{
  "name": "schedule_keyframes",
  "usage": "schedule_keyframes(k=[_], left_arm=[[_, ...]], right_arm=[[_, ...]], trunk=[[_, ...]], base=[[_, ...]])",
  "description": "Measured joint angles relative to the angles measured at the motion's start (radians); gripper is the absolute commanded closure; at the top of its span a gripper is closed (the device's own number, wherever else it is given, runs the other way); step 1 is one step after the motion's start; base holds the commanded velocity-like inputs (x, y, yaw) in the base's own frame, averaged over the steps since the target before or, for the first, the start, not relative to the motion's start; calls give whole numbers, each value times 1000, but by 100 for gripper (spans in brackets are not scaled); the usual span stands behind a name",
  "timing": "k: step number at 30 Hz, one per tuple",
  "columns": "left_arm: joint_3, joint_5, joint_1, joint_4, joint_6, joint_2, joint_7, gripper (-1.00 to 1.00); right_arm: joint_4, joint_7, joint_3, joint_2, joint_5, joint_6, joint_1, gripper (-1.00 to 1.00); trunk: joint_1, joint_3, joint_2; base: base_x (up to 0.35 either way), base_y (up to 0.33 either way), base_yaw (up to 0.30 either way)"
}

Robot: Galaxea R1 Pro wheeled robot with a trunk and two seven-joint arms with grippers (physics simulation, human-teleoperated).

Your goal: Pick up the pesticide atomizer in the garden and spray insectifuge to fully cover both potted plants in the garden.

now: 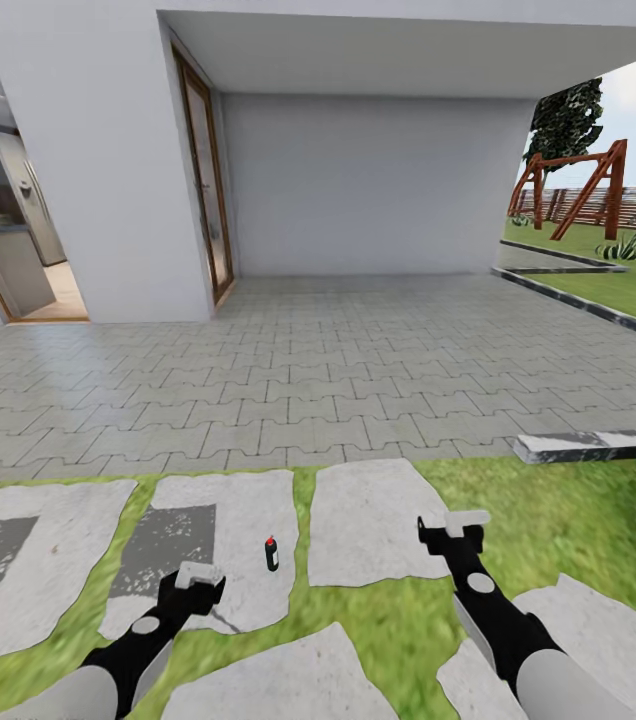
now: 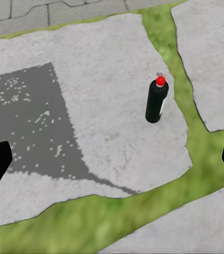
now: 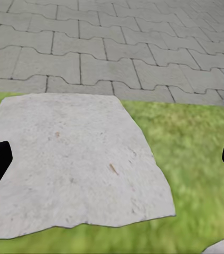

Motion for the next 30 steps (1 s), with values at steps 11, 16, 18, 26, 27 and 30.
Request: schedule_keyframes(k=[11, 16, 18, 26, 27, 30], left_arm=[[0, 2, -10, -4, -2, -1, -3, -100], [1, 4, -12, -5, -10, -2, -4, -100], [1, 5, -12, -13, -12, -2, -3, -100], [4, 5, -2, -52, -24, 0, -4, -100], [4, 4, -1, -52, -29, 0, -4, -100], [4, 4, 2, -48, -35, 1, -4, -100]], right_arm=[[-4, -2, -77, -19, -3, 2, 0, -100], [-6, -3, -97, -24, -2, 2, 0, -100], [-6, -3, -98, -24, -2, 2, 0, -100], [-1, -3, -98, -23, -1, 1, 0, -100], [0, -3, -98, -23, -1, 1, 0, -100], [1, -3, -97, -22, -1, 1, 0, -100]], trunk=[[8, -6, -14], [27, -22, -49], [34, -28, -63], [65, -53, -119], [69, -56, -126], [80, -66, -147]], base=[[0, 0, -15], [0, 0, 0], [0, 0, 0], [0, 0, 0], [0, 0, 0], [0, 0, 0]])
